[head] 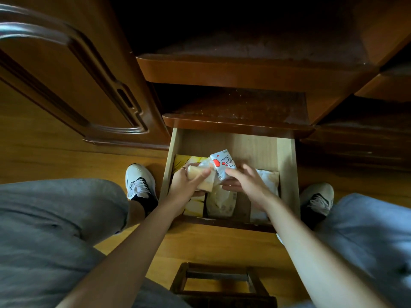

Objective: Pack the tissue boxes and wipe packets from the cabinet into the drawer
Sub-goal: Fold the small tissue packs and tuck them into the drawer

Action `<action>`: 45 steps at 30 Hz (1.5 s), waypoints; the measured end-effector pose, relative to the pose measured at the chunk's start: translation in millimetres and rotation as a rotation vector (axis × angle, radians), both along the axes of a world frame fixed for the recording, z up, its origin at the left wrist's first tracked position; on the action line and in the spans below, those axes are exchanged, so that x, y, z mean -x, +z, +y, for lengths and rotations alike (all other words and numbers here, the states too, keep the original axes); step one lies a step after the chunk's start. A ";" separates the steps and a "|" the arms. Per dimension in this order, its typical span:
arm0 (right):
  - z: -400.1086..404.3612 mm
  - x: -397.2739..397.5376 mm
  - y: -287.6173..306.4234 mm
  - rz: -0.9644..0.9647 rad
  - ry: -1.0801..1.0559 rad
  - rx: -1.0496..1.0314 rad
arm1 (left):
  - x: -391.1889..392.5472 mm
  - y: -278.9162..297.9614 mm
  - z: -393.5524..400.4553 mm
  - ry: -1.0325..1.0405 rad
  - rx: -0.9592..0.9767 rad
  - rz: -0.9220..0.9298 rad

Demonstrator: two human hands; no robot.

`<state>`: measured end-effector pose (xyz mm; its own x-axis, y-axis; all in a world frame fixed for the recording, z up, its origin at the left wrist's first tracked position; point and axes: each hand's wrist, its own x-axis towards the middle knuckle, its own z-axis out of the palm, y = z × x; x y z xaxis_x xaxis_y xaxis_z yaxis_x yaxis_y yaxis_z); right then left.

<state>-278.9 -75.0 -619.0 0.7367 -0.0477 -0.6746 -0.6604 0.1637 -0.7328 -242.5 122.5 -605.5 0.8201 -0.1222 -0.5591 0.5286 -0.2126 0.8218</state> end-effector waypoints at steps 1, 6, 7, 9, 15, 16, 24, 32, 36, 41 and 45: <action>0.7 1.4 2.6 -0.005 0.012 0.030 | 0.6 1.0 0.0 0.035 0.028 0.023; 17.4 4.8 10.6 -0.098 0.053 0.083 | 5.2 4.8 -0.3 0.289 0.231 0.163; 21.2 5.9 11.1 -0.105 0.034 0.089 | 5.2 5.5 -0.6 0.336 0.263 0.176; 24.3 6.8 8.6 -0.122 0.008 0.135 | 4.4 6.9 -1.2 0.431 0.324 0.188; 27.6 6.4 13.7 -0.227 -0.071 0.272 | 0.8 11.0 -2.6 0.519 0.381 0.259; 25.9 5.1 15.7 -0.229 -0.075 0.267 | -0.5 13.3 -2.7 0.516 0.389 0.295; 29.0 2.1 19.6 -0.110 0.042 0.340 | -6.8 16.0 -6.8 0.401 0.392 0.329; 29.7 1.6 43.0 -0.177 0.275 0.385 | -6.1 13.9 -8.4 0.238 0.341 0.268; 25.5 -2.0 37.0 -0.194 0.148 -0.052 | -9.0 14.6 -0.9 0.204 0.414 0.296; 22.9 -3.9 34.0 -0.207 0.134 0.588 | -8.4 12.4 -4.5 0.280 0.437 0.297; 37.9 0.3 35.7 -0.411 0.326 0.915 | -3.0 8.8 -8.8 0.286 0.570 0.255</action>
